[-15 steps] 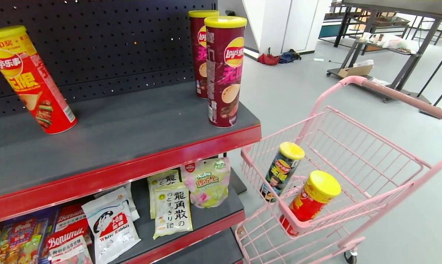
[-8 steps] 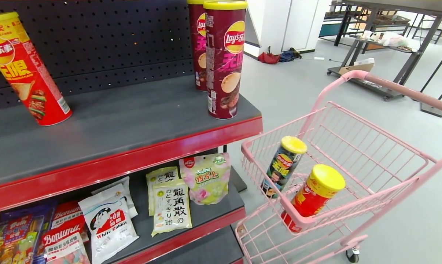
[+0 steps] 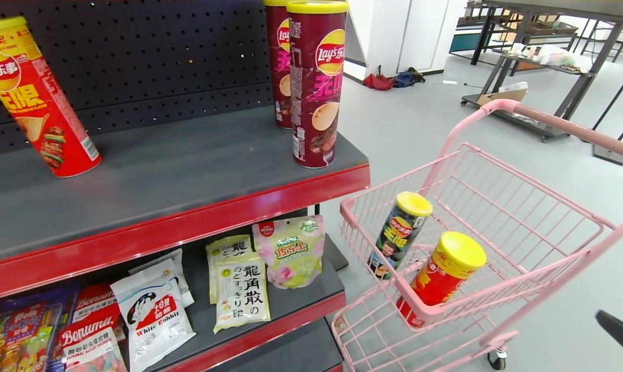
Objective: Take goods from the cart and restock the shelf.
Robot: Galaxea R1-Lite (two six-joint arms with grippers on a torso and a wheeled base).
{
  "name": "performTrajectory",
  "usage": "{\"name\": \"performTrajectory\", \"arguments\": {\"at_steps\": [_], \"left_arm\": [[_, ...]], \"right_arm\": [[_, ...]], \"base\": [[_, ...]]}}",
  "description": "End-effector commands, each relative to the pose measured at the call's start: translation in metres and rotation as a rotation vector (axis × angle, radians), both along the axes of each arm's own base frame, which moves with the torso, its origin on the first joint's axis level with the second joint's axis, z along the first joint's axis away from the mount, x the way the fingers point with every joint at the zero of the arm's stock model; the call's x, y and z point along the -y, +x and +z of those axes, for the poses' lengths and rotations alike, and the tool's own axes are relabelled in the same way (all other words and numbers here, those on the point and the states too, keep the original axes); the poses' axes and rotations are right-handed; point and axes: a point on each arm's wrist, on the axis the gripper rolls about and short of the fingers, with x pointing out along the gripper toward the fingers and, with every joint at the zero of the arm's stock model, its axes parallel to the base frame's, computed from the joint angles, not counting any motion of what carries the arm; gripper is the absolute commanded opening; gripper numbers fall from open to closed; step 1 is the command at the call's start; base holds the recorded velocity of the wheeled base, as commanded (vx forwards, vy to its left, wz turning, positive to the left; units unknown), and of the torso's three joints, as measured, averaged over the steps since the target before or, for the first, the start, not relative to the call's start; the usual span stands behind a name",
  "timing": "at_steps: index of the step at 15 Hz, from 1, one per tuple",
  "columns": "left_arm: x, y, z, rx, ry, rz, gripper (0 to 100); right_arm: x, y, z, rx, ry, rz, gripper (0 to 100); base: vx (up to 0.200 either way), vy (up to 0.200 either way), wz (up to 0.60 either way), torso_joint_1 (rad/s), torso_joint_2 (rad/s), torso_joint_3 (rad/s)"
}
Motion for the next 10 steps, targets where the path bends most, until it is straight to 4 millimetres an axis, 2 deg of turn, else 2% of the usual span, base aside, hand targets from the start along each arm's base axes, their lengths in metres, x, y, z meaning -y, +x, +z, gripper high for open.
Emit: {"name": "performTrajectory", "arguments": {"at_steps": [1, 4, 10], "left_arm": [[0.000, 0.000, 0.000, 0.000, 0.000, 0.000, 100], [0.000, 0.000, 0.000, 0.000, 0.000, 0.000, 100], [0.000, 0.000, 0.000, 0.000, 0.000, 0.000, 100]], "right_arm": [[-0.019, 0.067, -0.026, -0.227, 0.042, 0.075, 100], [-0.026, 0.094, -0.039, -0.281, 0.036, 0.077, 100], [-0.041, 0.113, -0.046, -0.346, 0.014, 0.137, 100]], "base": [[0.000, 0.000, 0.00, 0.000, 0.00, 0.000], [0.000, 0.000, 0.00, 0.000, 0.00, 0.000], [0.000, 0.000, 0.00, 0.000, 0.00, 0.000]]}}
